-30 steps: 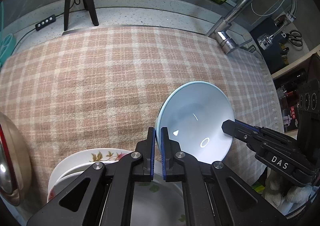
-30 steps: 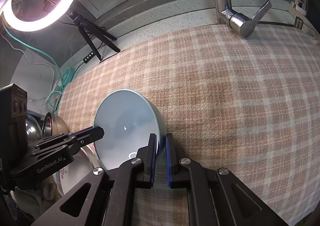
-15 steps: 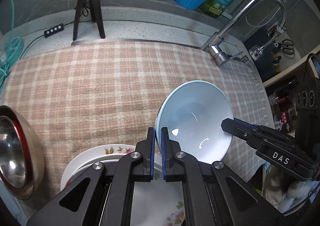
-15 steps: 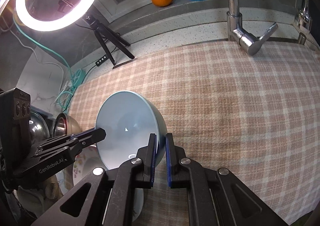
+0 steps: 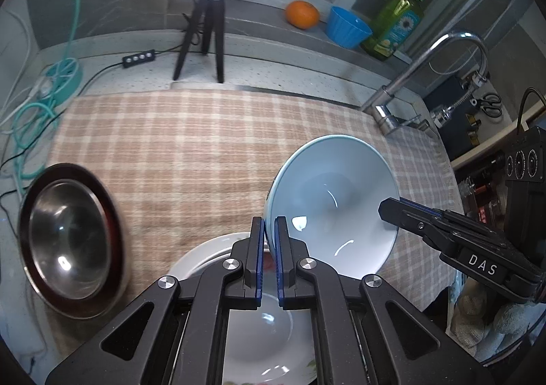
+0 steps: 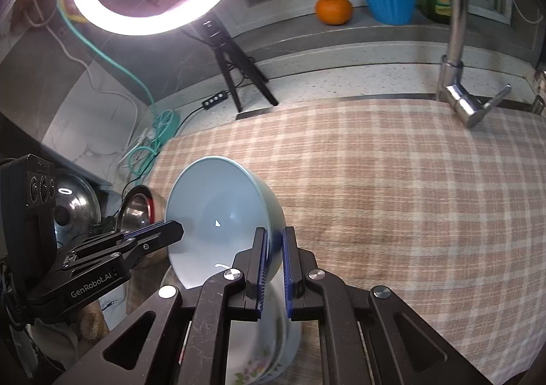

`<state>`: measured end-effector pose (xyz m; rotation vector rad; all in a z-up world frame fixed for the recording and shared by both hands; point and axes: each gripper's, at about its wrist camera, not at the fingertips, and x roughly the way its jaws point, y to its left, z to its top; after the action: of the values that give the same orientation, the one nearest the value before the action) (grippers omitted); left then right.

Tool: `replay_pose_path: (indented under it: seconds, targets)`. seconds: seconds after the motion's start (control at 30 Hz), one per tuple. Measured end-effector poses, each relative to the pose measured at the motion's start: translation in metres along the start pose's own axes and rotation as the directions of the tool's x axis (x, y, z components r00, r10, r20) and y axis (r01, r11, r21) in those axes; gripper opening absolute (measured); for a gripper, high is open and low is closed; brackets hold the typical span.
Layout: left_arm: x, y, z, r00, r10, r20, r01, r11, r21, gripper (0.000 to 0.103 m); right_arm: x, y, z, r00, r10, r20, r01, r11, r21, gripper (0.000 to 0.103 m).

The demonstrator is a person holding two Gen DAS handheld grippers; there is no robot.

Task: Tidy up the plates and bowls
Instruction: 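Lift the pale blue bowl with the right gripper over the nested bowls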

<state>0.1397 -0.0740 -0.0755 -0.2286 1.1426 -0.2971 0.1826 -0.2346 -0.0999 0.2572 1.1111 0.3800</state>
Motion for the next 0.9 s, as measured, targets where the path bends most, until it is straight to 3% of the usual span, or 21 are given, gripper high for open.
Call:
replay_pose_path:
  seconds: [0.4, 0.9]
  targets:
    - [-0.040, 0.060, -0.014, 0.996, 0.068, 0.052, -0.062, 0.992, -0.112, 0.004, 0.026, 0.075, 0.003, 0.998, 0.060, -0.029, -0.063, 0.992, -0.107, 0.008]
    - [-0.068, 0.137, -0.029, 0.985, 0.158, 0.074, -0.135, 0.959, -0.250, 0.004, 0.078, 0.156, 0.005, 0.988, 0.115, -0.102, -0.133, 0.971, -0.201, 0.008]
